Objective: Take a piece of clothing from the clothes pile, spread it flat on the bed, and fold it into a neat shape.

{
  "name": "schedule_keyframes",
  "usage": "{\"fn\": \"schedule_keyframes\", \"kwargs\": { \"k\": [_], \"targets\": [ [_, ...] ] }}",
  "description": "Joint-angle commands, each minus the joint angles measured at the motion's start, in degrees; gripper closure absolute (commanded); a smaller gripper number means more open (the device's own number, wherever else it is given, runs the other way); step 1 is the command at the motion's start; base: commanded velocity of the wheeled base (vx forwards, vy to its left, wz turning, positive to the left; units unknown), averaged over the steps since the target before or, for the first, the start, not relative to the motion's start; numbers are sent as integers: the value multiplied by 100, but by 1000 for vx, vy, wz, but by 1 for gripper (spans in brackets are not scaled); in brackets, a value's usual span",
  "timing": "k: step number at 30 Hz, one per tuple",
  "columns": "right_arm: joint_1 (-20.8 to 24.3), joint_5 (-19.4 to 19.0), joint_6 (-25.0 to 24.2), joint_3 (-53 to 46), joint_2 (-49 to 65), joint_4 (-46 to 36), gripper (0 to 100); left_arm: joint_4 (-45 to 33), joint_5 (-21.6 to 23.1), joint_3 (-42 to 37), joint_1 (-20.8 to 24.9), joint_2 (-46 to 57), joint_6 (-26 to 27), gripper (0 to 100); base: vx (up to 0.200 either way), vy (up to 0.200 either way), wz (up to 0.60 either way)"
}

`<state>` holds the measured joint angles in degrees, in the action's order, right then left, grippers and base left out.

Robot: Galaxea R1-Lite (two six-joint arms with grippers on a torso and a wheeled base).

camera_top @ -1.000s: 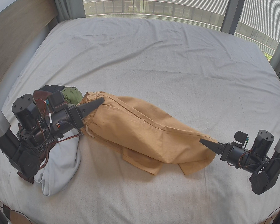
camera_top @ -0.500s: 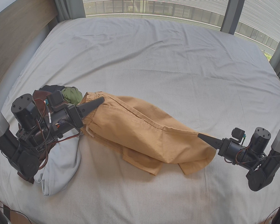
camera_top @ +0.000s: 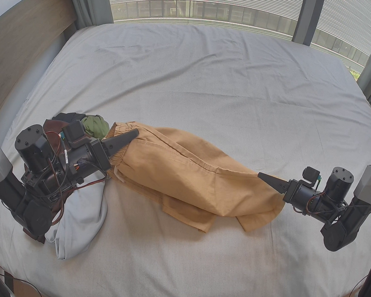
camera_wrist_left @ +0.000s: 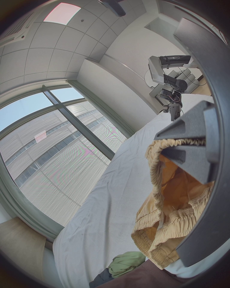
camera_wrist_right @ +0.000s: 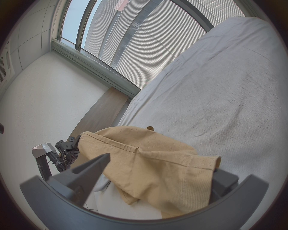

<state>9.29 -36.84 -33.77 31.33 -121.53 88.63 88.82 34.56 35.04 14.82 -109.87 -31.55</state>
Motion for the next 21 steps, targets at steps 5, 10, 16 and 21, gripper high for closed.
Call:
{"fn": "schedule_keyframes", "kwargs": {
  "k": [5, 10, 16, 21],
  "targets": [
    [99, 107, 2, 119, -126, 6, 100, 4, -2, -6, 29, -8, 0, 100, 0, 0, 0],
    [99, 107, 2, 75, -90, 6, 100, 4, -2, -6, 29, -17, 0, 100, 0, 0, 0],
    [126, 124, 11, 31, 156, -3, 100, 4, -2, 30, 38, 1, 0, 100, 0, 0, 0],
    [231, 124, 11, -162, 903, -21, 100, -5, -2, 56, 170, 317, -9, 100, 0, 0, 0]
  ]
}}
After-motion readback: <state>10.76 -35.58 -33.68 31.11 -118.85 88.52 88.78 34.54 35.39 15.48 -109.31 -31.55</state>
